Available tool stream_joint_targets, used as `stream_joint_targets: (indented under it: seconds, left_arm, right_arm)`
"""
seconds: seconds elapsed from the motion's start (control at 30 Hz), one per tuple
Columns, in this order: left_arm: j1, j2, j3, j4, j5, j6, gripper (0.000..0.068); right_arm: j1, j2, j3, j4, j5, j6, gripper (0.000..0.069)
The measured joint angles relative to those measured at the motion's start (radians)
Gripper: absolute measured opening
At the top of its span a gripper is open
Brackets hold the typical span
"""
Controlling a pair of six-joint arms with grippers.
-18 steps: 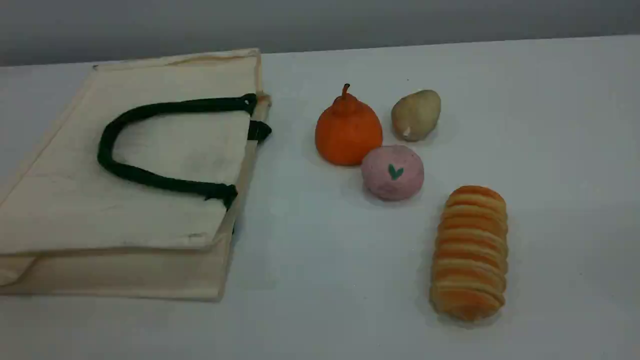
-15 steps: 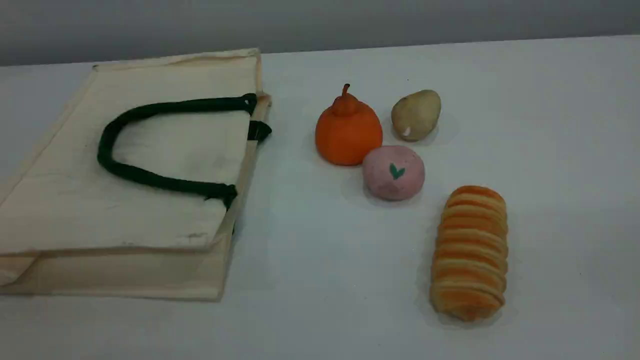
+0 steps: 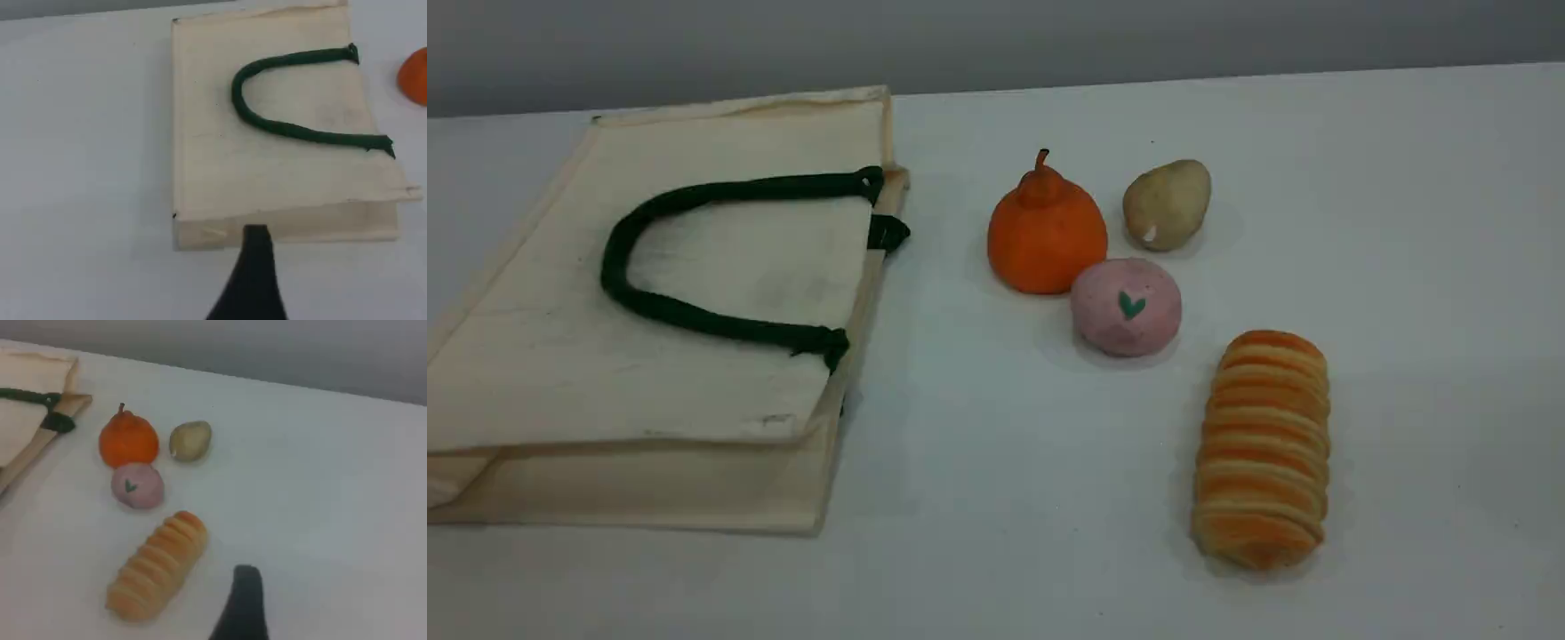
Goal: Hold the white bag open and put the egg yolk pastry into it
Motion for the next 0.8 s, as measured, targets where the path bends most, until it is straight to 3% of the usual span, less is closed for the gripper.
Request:
stream_joint_targets:
  seconds: [0.8]
  left_arm:
    - [-0.002, 0.000, 0.000, 0.000, -0.001, 0.000, 0.0575]
  right_arm:
    - [0.001, 0.000, 0.000, 0.013, 0.000, 0.000, 0.0586]
